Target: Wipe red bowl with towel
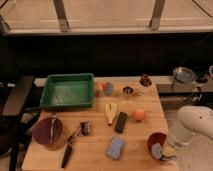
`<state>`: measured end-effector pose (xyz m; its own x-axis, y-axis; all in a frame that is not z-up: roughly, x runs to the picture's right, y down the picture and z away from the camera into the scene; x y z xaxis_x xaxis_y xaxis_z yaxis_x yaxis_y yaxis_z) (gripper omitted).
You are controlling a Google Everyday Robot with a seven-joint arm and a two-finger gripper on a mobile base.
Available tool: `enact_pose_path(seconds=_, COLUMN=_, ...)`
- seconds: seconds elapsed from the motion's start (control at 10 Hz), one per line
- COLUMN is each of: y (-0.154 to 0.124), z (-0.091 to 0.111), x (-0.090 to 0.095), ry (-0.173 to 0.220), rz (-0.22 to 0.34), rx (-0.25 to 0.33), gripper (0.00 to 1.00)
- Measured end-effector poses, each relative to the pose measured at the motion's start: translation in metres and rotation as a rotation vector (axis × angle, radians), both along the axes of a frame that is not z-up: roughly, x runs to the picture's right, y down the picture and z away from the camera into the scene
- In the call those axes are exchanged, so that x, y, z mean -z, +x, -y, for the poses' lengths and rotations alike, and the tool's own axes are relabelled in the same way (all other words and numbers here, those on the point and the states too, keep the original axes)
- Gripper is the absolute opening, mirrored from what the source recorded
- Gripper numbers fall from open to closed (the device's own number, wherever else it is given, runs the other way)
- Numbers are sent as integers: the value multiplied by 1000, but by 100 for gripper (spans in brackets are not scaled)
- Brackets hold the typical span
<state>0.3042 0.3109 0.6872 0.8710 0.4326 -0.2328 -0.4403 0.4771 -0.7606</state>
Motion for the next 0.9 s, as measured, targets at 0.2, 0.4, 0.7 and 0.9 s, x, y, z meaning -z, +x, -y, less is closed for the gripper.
enact_pose_path(seconds=0.2, y=20, z=15, x=0, ry=10, rz=-35, rx=2, gripper=0)
enact_pose_path(seconds=0.4, y=21, z=39, x=-13, ry=28, rz=-37, rx=25, gripper=0)
enact_pose_path(seconds=0.7, y=5, z=61, x=-33, ry=45, rz=-1, rx=57, gripper=0)
enact_pose_path(seconds=0.9, y=-15, z=57, x=-38, ry=48, rz=37, rx=65, gripper=0)
